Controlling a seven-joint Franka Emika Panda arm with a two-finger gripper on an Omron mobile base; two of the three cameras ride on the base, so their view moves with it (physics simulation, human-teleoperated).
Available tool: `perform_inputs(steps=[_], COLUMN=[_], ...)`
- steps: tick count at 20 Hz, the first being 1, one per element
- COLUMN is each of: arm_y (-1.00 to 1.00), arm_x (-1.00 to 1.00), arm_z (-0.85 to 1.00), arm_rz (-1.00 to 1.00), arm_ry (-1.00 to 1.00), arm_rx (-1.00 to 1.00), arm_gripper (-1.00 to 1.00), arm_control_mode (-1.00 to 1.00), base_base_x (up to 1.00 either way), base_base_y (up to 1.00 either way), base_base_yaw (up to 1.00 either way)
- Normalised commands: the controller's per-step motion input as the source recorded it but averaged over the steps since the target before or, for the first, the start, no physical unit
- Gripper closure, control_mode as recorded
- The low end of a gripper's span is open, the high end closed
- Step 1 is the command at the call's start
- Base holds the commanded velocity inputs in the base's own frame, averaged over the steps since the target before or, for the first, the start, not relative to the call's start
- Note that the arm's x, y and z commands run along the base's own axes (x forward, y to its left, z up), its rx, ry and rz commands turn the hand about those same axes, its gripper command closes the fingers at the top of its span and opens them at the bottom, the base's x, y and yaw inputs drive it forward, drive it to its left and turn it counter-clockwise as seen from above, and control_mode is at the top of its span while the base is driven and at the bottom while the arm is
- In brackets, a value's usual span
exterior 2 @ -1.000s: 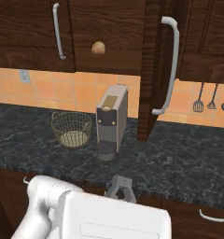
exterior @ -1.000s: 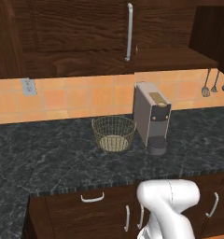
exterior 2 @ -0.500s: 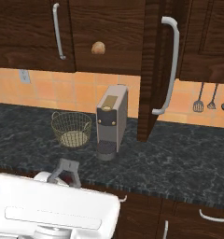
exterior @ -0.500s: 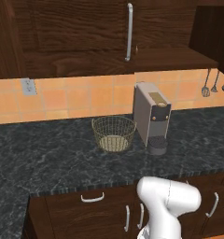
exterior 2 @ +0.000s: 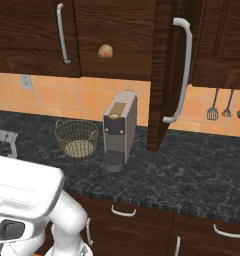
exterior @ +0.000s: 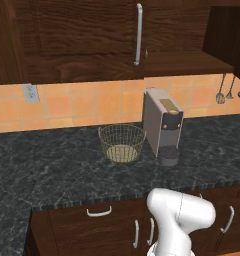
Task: Open the cabinet, pick up the bread from the cabinet and place it in the basket. Then move the basket to the dining counter.
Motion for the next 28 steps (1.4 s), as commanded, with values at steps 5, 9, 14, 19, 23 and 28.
perform_inputs(steps=[5, 9, 14, 19, 23, 28], arm_y=[1.0, 1.0, 1.0, 0.96, 0.21, -0.14], arm_x=[0.27, 0.87, 1.0, 1.0, 1.0, 0.92], arm_z=[0.07, -0.16, -0.23, -0.45, -0.44, -0.08], arm_rz=[-0.45, -0.2, -0.19, -0.05, 0.0, 0.04], arm_ry=[0.03, 0.13, 0.15, 0.12, 0.0, -0.02], arm_rx=[-0.2, -0.17, -0.2, -0.03, 0.18, 0.21], arm_gripper=[1.0, 1.0, 1.0, 1.0, 1.0, 1.0], arm_control_mode=[-1.0, -1.0, -1.0, -1.0, -1.0, -1.0], base_base_x=[0.0, 0.0, 0.0, 0.0, 0.0, 0.0], base_base_y=[0.0, 0.0, 0.0, 0.0, 0.0, 0.0], base_base_yaw=[0.0, 0.0, 0.0, 0.0, 0.0, 0.0])
